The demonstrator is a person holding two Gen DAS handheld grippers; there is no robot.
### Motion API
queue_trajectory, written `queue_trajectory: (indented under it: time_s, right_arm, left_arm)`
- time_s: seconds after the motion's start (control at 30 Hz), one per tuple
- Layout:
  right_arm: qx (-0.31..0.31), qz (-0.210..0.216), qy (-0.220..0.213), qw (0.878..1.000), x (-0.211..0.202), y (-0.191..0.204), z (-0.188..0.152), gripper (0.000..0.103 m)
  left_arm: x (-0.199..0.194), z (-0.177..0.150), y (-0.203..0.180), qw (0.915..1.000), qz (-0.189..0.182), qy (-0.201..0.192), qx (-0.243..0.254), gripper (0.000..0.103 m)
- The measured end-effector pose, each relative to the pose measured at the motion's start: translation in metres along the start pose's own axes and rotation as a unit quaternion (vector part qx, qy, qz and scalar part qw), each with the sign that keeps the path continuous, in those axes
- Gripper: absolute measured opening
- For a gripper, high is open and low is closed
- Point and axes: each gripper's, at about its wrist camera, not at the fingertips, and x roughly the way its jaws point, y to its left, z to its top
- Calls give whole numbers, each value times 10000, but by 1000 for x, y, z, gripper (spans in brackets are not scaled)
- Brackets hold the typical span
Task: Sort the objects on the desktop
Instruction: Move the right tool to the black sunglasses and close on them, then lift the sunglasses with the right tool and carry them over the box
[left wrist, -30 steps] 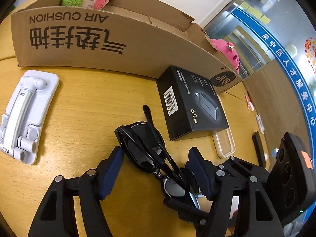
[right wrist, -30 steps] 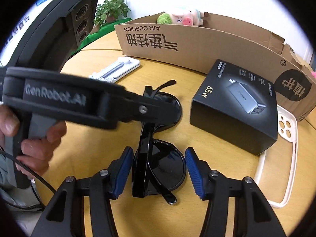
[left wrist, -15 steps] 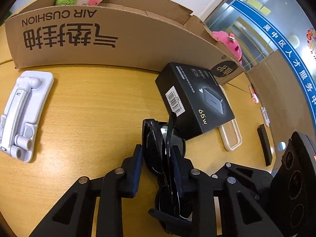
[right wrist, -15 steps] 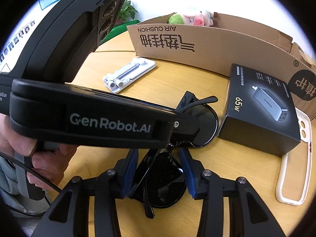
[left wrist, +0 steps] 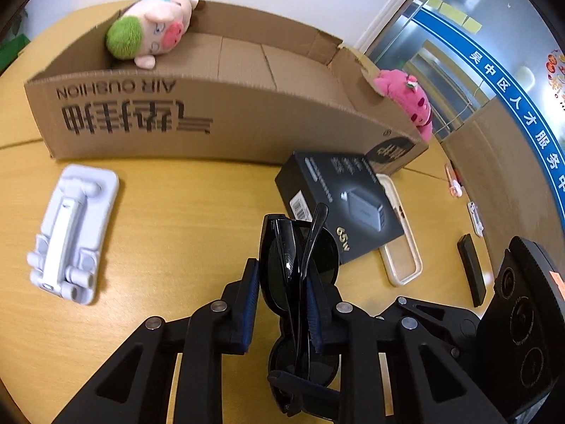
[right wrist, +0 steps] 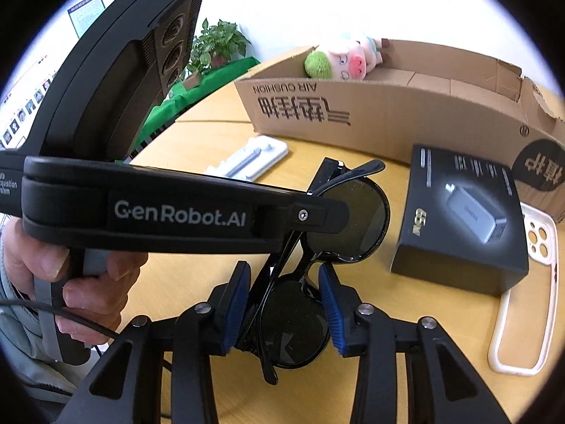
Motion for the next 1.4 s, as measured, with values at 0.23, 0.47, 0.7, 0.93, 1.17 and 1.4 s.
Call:
queue_trajectory:
  time_s: [0.23, 0.47, 0.7, 0.93, 1.17, 1.4]
  right_arm:
    - [155, 188, -266, 9993, -15, -8, 19, 37]
    - [139, 230, -674, 9974, -40, -14, 51, 13]
    - [185, 235, -822, 9962, -49, -21, 78, 10]
    - [177, 232, -817, 9962, -48, -15, 77, 10]
    - [324, 37, -1130, 9931, -73, -24, 71, 28]
    - [167, -255, -1044, 9941, -58, -18, 81, 28]
  left_arm:
    - [-20, 17, -8, 9995, -44, -294, 108, 25]
    - [-45, 49, -24, 9969, -112, -662, 409, 24]
    - [-63, 79, -32, 9936, -208, -948, 575, 9]
    - [-68, 86, -37, 9920, -265, -1049, 656, 9]
    - [-68, 89, -33, 9925, -269, -1052, 555, 9]
    - [-69, 94, -37, 9927, -294, -1058, 492, 8]
